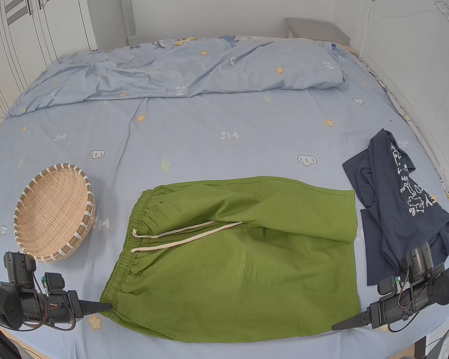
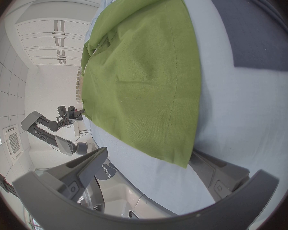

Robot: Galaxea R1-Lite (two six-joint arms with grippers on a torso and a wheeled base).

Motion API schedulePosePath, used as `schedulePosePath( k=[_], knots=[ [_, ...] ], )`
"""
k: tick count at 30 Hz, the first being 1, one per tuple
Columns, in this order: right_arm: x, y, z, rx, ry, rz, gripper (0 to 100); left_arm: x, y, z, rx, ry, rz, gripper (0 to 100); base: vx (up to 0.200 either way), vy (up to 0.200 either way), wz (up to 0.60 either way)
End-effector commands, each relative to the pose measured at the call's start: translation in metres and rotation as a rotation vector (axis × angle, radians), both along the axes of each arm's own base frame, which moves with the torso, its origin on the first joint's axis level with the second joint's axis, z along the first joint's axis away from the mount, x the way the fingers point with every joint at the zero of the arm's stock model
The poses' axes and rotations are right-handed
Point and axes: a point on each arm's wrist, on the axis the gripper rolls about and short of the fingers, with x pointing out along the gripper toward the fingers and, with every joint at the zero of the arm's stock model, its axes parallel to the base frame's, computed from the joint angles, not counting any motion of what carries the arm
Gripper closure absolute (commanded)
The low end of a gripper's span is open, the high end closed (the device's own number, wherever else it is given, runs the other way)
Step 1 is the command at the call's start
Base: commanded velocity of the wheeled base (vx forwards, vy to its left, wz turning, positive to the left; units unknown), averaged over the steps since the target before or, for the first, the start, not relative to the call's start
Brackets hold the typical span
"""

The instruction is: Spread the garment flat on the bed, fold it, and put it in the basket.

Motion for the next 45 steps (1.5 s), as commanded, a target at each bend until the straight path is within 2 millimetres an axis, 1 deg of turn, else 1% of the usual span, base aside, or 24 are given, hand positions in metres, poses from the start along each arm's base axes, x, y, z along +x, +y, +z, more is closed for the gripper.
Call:
schedulePosePath(
  k=[1, 8, 9, 22, 25, 28, 30, 31, 33, 37, 39, 42, 45],
  knots=[
    [0.001, 0.0, -0.002, -0.008, 0.006, -0.005, 0, 0.0, 0.0, 0.0, -0.001, 0.002, 0.002, 100, 0.0, 0.0, 0.0],
    [0.002, -0.003, -0.002, -0.008, 0.004, -0.017, 0, -0.001, 0.0, 0.0, -0.002, 0.003, 0.005, 100, 0.0, 0.0, 0.0],
    [0.002, -0.003, -0.002, -0.008, 0.004, -0.021, 100, -0.001, 0.0, 0.0, -0.002, 0.003, 0.005, 100, 0.0, 0.0, 0.0],
    [-0.001, -0.015, -0.001, -0.007, 0.008, -0.086, 100, -0.002, 0.006, -0.001, -0.005, 0.008, 0.04, 100, 0.0, 0.0, 0.0],
    [-0.004, -0.017, 0.001, -0.003, 0.002, -0.097, 100, -0.008, 0.005, -0.001, -0.013, 0.033, 0.044, 100, 0.0, 0.0, 0.0],
    [-0.013, -0.016, 0.01, -0.003, -0.033, -0.09, 100, -0.017, 0.003, 0.0, -0.011, 0.078, 0.047, 100, 0.0, 0.0, 0.0],
    [-0.015, -0.015, 0.013, -0.003, -0.039, -0.087, 100, -0.023, 0.002, 0.003, -0.005, 0.089, 0.056, 100, 0.0, 0.0, 0.0],
    [-0.021, -0.011, 0.017, -0.006, -0.024, -0.059, 100, -0.027, 0.002, 0.005, 0.0, 0.088, 0.053, 100, 0.0, 0.0, 0.0],
    [-0.026, -0.008, 0.019, -0.018, 0.009, -0.037, 100, -0.035, 0.001, 0.006, 0.007, 0.113, 0.043, 100, 0.0, 0.0, 0.0],
    [-0.032, -0.008, 0.019, -0.028, 0.077, -0.029, 100, -0.047, 0.002, 0.001, 0.072, 0.14, 0.004, 100, 0.0, 0.0, 0.0],
    [-0.033, -0.008, 0.019, -0.03, 0.084, -0.027, 100, -0.048, 0.002, 0.0, 0.094, 0.142, -0.008, 100, 0.0, 0.0, 0.0],
    [-0.039, -0.009, 0.015, -0.033, 0.116, -0.026, 100, -0.058, 0.006, -0.003, 0.147, 0.173, -0.015, 100, 0.0, 0.0, 0.0],
    [-0.04, -0.009, 0.014, -0.034, 0.123, -0.029, 100, -0.06, 0.007, -0.005, 0.158, 0.185, -0.026, 100, 0.0, 0.0, 0.0]
  ],
)
